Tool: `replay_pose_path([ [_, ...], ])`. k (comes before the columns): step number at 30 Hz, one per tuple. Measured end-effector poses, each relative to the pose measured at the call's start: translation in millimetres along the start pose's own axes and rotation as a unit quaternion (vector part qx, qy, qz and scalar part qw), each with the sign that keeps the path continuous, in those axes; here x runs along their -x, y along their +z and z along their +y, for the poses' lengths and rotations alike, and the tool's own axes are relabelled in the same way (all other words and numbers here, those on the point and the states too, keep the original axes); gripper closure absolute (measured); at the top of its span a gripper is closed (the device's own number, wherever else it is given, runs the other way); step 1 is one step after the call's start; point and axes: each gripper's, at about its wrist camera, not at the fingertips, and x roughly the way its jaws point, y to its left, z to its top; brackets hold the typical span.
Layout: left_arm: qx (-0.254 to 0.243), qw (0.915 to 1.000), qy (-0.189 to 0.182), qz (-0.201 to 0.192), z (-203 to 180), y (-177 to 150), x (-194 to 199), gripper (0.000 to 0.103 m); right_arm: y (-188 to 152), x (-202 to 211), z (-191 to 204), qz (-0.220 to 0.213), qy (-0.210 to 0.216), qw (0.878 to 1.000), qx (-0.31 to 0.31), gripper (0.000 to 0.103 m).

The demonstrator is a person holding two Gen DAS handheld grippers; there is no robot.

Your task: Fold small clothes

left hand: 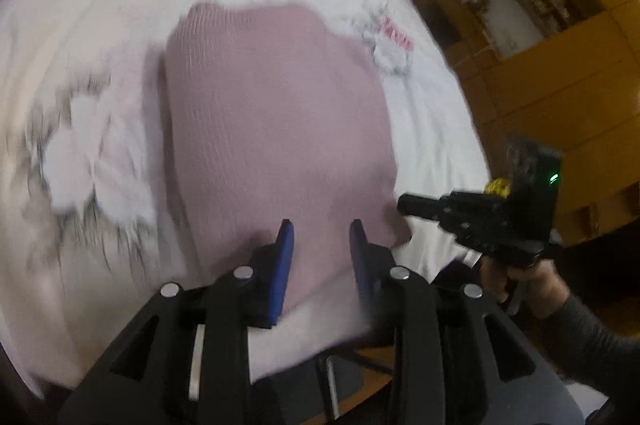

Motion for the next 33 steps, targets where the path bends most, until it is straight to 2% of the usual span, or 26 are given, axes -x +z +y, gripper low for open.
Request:
replay_pose_path([
  [2, 0.005, 0.9988, 0.037, 0.030, 12.0, -16.2, -22.7, 0.076, -12.3, -20.6, 4.4, 0.027, -0.013, 1.000, 0.003, 0.098],
  [3, 0.011, 0.9983, 0.044, 0.038, 18.5, -22.0, -32.0, 0.077, -18.6, -32.7, 1.6, 0.040, -0.021, 0.999, -0.001, 0.102],
  [6, 0.030, 0.9985, 0.038, 0.025, 23.4, -29.9, -27.2, 0.077, -21.3, -38.1, 1.8, 0.034, -0.024, 0.999, -0.013, 0.103],
  [8, 0.027, 0.9991, 0.032, 0.007, 12.5, -31.8, -14.1, 0.058, -17.7, -31.8, 7.2, 0.022, -0.021, 0.999, -0.020, 0.099],
  [9, 0.024, 0.9991, 0.034, 0.000, 8.8, -33.2, -10.0, 0.052, -17.9, -26.2, 9.0, 0.015, -0.017, 0.999, -0.026, 0.098],
  [11, 0.011, 0.9982, 0.055, -0.020, 0.1, -44.2, 6.9, 0.033, -19.6, -16.1, 8.8, 0.003, -0.014, 0.999, -0.034, 0.092],
  [13, 0.018, 0.9970, 0.068, -0.035, -0.5, -56.6, 21.4, 0.023, -33.1, -4.4, 5.2, -0.010, -0.014, 0.999, -0.044, 0.081],
  [14, 0.023, 0.9963, 0.074, -0.037, -0.1, -63.9, 27.5, 0.011, -40.7, 8.5, -0.1, -0.015, -0.014, 0.999, -0.050, 0.077],
  [17, 0.026, 0.9916, 0.115, -0.052, -3.6, -86.3, 43.7, 0.009, -72.1, 29.0, -9.4, -0.023, -0.017, 0.997, -0.068, 0.057],
  [19, 0.018, 0.9861, 0.152, -0.065, -9.4, -99.1, 58.6, 0.005, -91.5, 37.0, -10.3, -0.026, -0.026, 0.996, -0.078, 0.035],
  [22, 0.005, 0.9741, 0.207, -0.090, -19.1, -117.6, 82.2, 0.003, -115.2, 47.2, -7.4, -0.030, -0.046, 0.994, -0.097, 0.020],
  [25, -0.005, 0.9618, 0.246, -0.120, -36.8, -127.9, 97.7, 0.003, -132.9, 58.0, -5.9, -0.023, -0.072, 0.988, -0.136, 0.010],
  [28, -0.011, 0.9456, 0.291, -0.146, -60.1, -135.3, 112.2, 0.003, -139.7, 68.7, -0.5, -0.026, -0.109, 0.983, -0.145, 0.009],
  [30, -0.017, 0.9366, 0.315, -0.153, -77.3, -135.3, 124.8, 0.003, -140.1, 85.7, 9.3, -0.048, -0.157, 0.977, -0.134, 0.008],
  [32, -0.019, 0.9322, 0.325, -0.158, -93.6, -134.1, 140.8, 0.003, -138.4, 105.6, 19.5, -0.076, -0.189, 0.971, -0.126, 0.005],
  [33, -0.021, 0.9325, 0.322, -0.162, -102.0, -132.7, 149.7, 0.003, -136.0, 120.8, 27.3, -0.094, -0.202, 0.967, -0.123, 0.004],
])
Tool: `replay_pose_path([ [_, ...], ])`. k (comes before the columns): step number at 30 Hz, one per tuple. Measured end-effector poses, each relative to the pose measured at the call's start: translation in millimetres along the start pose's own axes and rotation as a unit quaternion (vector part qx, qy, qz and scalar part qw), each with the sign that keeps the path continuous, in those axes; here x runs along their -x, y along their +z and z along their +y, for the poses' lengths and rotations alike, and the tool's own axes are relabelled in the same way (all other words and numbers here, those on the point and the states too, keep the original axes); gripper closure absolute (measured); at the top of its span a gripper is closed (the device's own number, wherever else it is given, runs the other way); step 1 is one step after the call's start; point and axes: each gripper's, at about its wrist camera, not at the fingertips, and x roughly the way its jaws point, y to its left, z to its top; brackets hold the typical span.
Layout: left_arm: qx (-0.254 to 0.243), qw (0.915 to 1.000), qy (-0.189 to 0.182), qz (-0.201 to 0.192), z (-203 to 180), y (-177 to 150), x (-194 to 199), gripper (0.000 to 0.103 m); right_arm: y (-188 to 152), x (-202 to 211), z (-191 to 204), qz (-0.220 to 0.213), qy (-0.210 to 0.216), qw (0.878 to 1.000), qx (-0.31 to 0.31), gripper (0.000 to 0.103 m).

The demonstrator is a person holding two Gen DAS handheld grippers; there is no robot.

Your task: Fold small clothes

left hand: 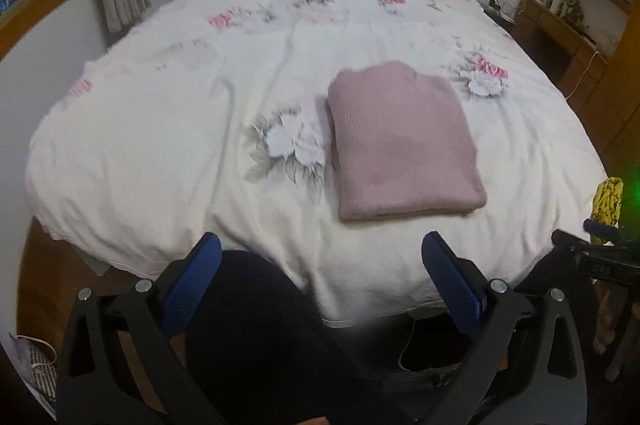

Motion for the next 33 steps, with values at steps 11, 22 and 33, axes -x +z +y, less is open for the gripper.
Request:
replay_pose_path([
  [11, -0.032, 0.9982, -0.051, -0.005, -28.9, 29.8, 106.4, 0.003, 35.2, 128.5, 22.5, -0.079, 0.012, 0.996, 0.027, 0.004],
  [22, -0.038, 0.9977, -0.049, -0.028, -44.6, 26.7, 141.7, 0.003, 33.7, 204.0, 55.1, -0.139, -0.002, 0.988, 0.065, 0.004],
  [33, -0.034, 0.9980, -0.048, -0.022, -43.3, 25.5, 132.7, 0.003, 30.2, 206.1, 69.5, -0.140, -0.005, 0.988, 0.072, 0.004],
])
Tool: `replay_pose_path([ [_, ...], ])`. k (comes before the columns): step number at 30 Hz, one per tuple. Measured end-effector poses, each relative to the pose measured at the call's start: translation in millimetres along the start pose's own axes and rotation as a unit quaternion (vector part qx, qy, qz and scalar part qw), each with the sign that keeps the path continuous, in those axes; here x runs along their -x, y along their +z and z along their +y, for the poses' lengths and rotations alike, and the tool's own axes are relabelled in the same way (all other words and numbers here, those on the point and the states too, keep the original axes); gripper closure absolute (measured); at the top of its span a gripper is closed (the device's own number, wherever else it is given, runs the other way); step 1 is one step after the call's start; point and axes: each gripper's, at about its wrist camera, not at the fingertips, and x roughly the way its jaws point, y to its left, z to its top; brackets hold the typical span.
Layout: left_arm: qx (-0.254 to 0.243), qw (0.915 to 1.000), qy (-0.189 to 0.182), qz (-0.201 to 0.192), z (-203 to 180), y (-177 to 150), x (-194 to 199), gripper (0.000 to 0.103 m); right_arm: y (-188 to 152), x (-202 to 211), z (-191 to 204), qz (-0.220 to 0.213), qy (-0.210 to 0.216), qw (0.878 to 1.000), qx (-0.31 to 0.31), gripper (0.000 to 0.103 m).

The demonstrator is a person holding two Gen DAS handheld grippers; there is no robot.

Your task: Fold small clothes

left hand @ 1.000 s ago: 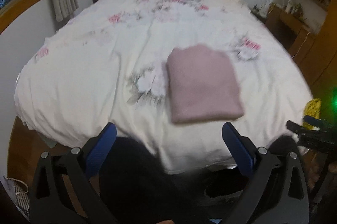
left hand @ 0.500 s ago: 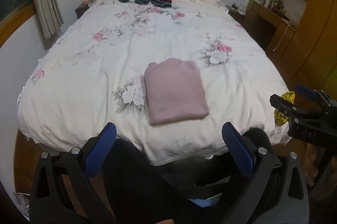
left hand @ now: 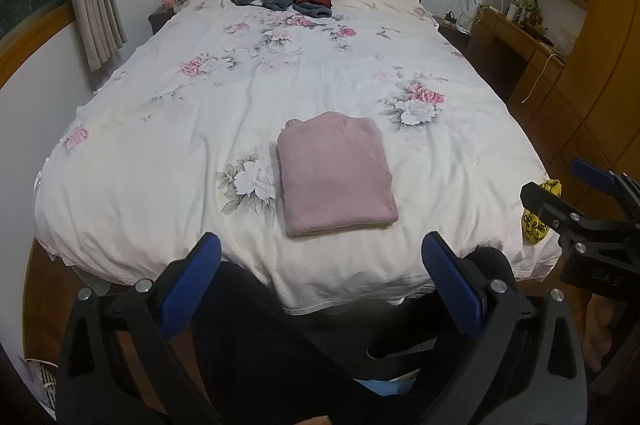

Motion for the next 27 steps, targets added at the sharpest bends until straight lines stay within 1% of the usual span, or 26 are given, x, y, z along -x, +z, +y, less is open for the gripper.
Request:
replay_pose_path([
  [8, 0.001, 1.0000, -0.002, 0.009, 4.7, 2.4, -9.9, 0.003, 0.8, -11.3, -0.5, 0.012, 0.006, 1.000, -0.004, 0.004],
  [15, -0.001, 0.9999, -0.002, 0.013, 5.6, 6.4, -17.5, 0.003, 1.4, -14.2, -1.3, 0.014, 0.004, 1.000, -0.005, 0.004],
  [18, -0.002, 0.9999, -0.002, 0.013, 5.3, 7.4, -18.6, 0.003, 2.4, -17.3, -4.3, 0.011, 0.014, 1.000, -0.005, 0.004],
  [21, 0.000, 0.9999, -0.001, 0.014, 5.4, 7.1, -18.8, 0.003, 3.0, -19.4, -6.8, 0.005, 0.010, 1.000, -0.005, 0.004],
  [27, 0.000, 0.9999, -0.002, 0.014, 6.4, 9.7, -19.5, 0.003, 2.8, -24.5, -10.0, 0.009, 0.006, 1.000, -0.010, 0.004],
])
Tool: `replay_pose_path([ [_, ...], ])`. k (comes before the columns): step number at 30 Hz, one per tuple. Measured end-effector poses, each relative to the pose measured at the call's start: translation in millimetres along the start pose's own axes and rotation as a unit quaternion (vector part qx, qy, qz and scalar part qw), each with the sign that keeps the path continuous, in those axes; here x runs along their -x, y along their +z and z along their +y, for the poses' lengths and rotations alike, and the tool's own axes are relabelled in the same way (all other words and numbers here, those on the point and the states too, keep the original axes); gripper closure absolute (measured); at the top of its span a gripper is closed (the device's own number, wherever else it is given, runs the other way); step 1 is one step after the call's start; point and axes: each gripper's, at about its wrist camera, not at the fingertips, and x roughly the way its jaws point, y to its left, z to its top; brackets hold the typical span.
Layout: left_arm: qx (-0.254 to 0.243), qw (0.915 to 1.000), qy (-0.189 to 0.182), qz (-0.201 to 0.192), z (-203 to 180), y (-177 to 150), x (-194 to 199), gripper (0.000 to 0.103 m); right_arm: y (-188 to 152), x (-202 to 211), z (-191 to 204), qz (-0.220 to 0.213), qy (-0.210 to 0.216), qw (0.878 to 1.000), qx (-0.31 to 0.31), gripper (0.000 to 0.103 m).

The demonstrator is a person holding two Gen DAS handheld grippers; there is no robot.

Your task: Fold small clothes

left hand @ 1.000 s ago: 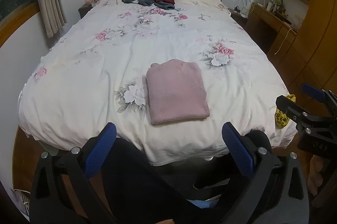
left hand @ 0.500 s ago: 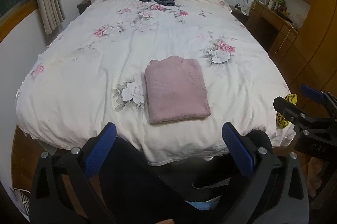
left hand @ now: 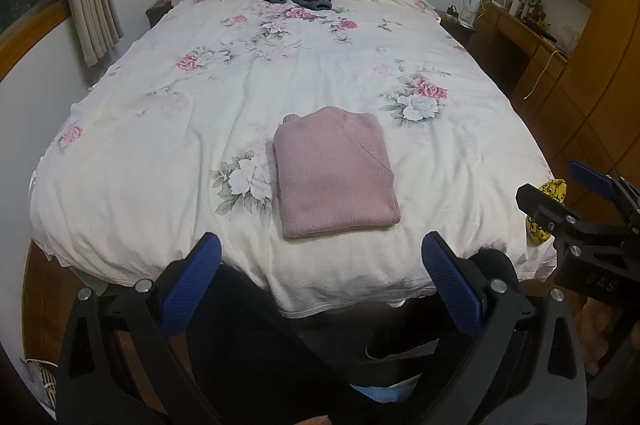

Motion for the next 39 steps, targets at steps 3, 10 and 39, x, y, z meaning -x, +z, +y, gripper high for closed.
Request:
replay_pose_path([
  [3, 0.000, 1.0000, 0.001, 0.000, 0.4, 1.7, -0.5, 0.003, -0.1, -1.0, -1.4, 0.002, 0.001, 1.000, -0.004, 0.004],
  [10, -0.001, 1.0000, 0.003, 0.000, -0.5, 3.4, -0.7, 0.003, 0.4, -1.4, -3.1, 0.003, 0.003, 1.000, -0.004, 0.004],
  [39, -0.002, 0.9998, 0.019, -0.006, 4.1, 11.9, -3.2, 0.003, 8.6, -12.0, -3.7, 0.014, 0.009, 1.000, -0.001, 0.004],
])
